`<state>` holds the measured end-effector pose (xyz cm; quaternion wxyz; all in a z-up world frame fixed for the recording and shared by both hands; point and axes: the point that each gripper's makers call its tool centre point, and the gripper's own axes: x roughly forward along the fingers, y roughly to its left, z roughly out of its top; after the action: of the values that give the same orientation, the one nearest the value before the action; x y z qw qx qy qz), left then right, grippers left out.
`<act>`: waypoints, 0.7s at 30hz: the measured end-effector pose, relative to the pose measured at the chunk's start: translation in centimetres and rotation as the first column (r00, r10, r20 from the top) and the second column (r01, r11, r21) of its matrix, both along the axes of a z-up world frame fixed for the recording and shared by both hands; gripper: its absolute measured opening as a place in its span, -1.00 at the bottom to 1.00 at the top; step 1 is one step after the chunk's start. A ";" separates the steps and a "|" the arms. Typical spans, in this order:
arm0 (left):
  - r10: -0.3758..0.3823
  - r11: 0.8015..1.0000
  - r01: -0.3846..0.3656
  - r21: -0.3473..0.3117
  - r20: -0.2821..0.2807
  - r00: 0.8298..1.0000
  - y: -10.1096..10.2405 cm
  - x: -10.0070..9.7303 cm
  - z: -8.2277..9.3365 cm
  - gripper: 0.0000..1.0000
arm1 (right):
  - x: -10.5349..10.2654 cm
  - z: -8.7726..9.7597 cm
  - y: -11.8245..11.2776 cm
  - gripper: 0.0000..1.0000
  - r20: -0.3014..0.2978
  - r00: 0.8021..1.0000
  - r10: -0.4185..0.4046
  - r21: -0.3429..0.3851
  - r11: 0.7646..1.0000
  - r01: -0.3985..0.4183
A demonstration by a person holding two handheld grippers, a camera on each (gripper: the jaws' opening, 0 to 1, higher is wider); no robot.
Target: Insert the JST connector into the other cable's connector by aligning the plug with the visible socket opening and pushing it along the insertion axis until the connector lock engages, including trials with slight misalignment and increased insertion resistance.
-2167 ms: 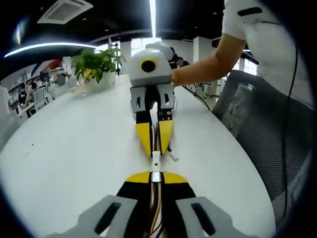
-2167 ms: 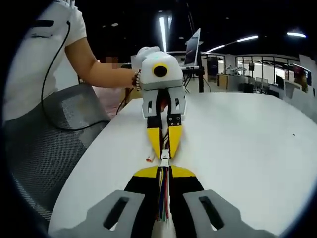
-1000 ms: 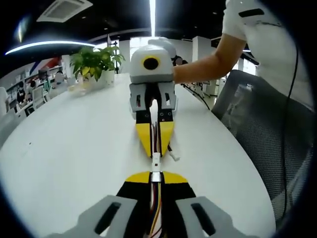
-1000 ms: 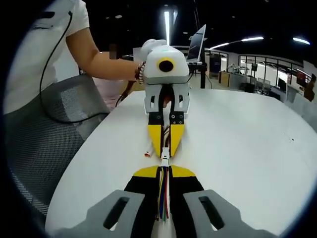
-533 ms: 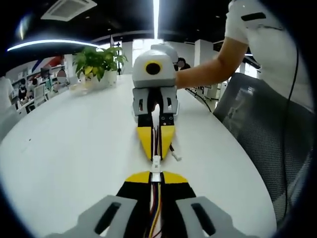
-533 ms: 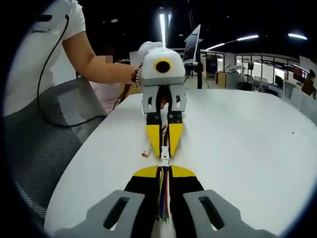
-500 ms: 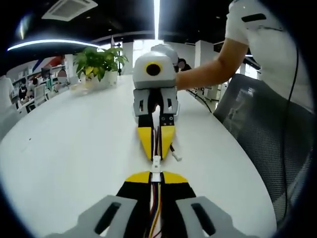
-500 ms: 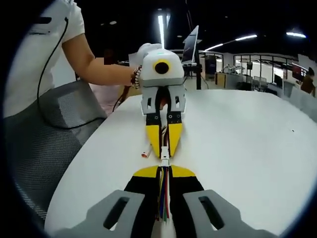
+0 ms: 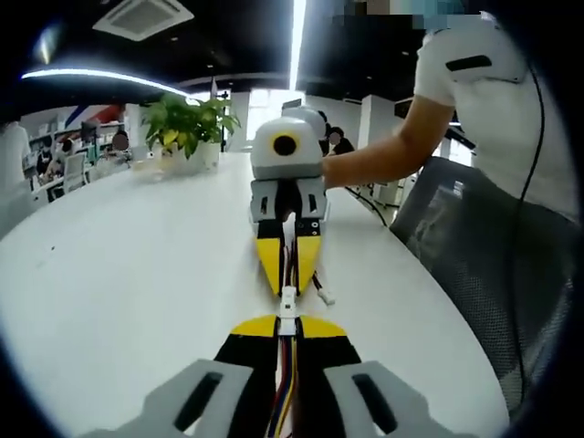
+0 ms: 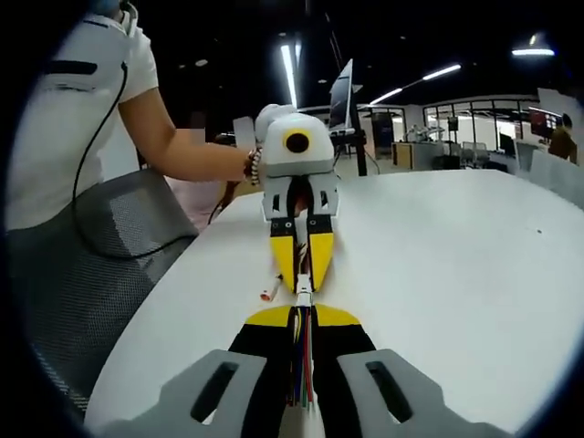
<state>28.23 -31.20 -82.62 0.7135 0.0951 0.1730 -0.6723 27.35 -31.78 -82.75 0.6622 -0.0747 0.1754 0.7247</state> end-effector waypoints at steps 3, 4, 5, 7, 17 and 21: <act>-0.017 1.000 0.017 -0.016 -0.008 1.000 -0.4 0.0 -0.4 -1.00 | 0.0 -0.3 0.3 -0.93 0.007 1.000 0.017 -0.004 1.000 -0.017; -0.023 1.000 0.023 -0.016 -0.008 1.000 -0.6 -0.1 -0.5 -1.00 | 0.0 -0.4 0.3 -0.93 0.005 1.000 0.021 -0.008 1.000 -0.021; -0.026 1.000 0.026 -0.012 -0.010 1.000 -0.7 -0.2 -0.7 -1.00 | 0.0 -0.7 0.3 -0.93 0.006 1.000 0.024 -0.013 1.000 -0.024; -0.030 1.000 0.030 -0.006 -0.011 1.000 -0.8 -0.1 -1.1 -1.00 | 0.0 -1.1 0.2 -0.93 0.006 1.000 0.028 -0.024 0.999 -0.027; -0.036 0.999 0.036 -0.019 0.003 0.999 -1.1 0.2 -0.8 -1.00 | 0.4 -0.7 0.6 -0.93 0.033 0.999 0.035 -0.022 0.999 -0.034; -0.034 0.999 0.034 -0.014 0.005 0.999 -1.2 0.1 -0.7 -0.99 | 0.4 -0.6 0.4 -0.93 0.026 0.999 0.031 -0.016 0.999 -0.031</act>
<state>28.30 -32.42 -83.33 0.7030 0.0946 0.1646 -0.6854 27.71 -31.40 -83.39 0.6526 -0.0919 0.1712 0.7324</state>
